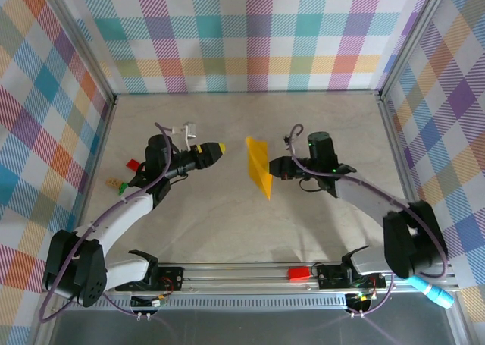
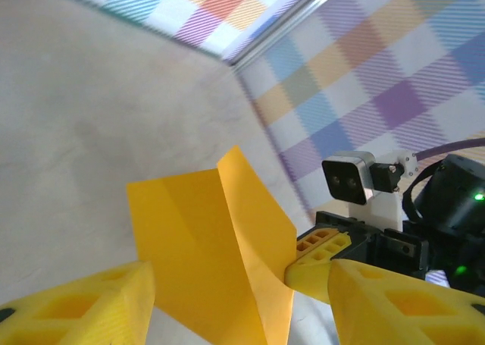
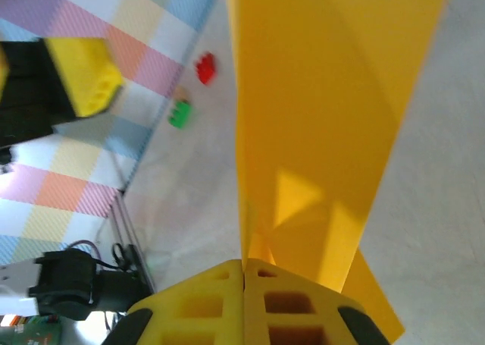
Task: Fold a paper plane with a square sheet of paper (fold left side to right side)
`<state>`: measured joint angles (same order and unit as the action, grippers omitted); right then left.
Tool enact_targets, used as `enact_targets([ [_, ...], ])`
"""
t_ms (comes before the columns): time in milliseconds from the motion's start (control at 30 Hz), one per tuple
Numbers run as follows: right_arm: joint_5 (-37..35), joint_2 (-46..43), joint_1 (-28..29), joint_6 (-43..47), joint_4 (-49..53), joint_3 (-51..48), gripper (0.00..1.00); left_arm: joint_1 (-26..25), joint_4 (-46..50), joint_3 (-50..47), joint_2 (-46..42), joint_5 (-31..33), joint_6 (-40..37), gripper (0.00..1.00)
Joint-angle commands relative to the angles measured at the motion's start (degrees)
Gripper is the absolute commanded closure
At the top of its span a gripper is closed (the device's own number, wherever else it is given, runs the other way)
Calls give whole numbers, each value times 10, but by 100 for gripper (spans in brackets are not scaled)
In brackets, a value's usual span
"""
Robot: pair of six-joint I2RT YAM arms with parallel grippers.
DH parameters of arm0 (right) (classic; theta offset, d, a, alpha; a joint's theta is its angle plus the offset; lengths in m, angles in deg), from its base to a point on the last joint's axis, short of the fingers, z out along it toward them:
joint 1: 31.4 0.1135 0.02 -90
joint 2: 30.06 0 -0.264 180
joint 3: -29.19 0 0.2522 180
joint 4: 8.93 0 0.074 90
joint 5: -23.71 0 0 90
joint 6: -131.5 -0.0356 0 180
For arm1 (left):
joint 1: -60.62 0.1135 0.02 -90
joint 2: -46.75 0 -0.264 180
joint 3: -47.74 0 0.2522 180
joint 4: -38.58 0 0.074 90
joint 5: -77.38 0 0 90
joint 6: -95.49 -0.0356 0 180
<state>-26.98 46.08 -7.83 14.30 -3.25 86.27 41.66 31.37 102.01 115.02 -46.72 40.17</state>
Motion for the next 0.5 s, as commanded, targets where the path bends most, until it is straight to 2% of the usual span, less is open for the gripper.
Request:
enact_targets([
  [0,65,-36,-1,-34,-91,-14,100,2,-112,3,7,-73,60,39],
  [233,125,-46,2,-93,-167,-9,100,-37,-155,36,60,-124,83,41],
  [467,142,-31,15,-102,-166,7,100,-69,-173,65,104,-141,87,44],
])
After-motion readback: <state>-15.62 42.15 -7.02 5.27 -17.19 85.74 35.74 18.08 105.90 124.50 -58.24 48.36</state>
